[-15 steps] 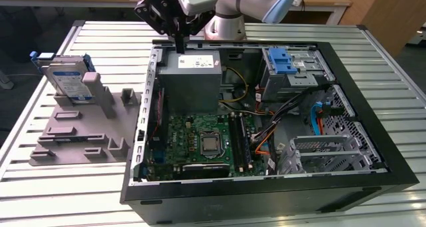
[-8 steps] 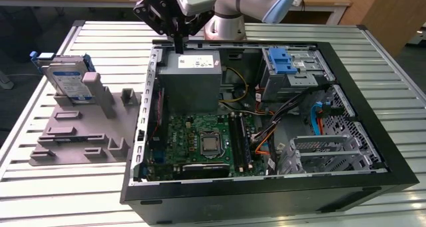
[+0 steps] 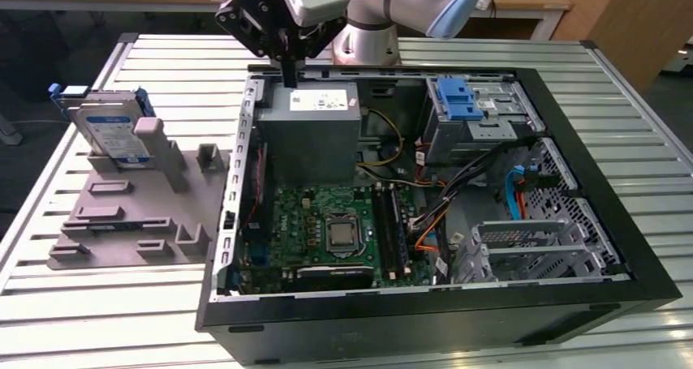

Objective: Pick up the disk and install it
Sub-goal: 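Reach for the disk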

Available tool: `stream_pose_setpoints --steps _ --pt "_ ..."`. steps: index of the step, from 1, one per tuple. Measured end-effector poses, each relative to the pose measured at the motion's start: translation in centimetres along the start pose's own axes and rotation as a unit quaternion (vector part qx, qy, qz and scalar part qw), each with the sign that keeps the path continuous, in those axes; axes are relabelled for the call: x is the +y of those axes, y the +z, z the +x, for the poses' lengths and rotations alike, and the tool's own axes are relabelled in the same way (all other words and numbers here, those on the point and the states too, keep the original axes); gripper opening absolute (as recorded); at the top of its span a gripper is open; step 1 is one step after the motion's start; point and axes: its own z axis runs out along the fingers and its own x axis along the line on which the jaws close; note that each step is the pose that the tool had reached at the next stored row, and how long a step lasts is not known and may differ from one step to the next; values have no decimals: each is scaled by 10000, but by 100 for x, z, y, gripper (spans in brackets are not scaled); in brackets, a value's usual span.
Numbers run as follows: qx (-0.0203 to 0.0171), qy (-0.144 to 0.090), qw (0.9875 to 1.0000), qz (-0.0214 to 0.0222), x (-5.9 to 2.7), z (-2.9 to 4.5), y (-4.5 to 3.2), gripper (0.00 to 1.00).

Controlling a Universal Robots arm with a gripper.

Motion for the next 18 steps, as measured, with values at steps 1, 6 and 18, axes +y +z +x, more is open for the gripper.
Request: stream_pose_setpoints --steps 1,6,18 --pt "0 0 10000 0 0 3 1 11" --pt "0 0 10000 0 -1 16 3 11" --pt "0 0 10000 0 -4 45 12 11"
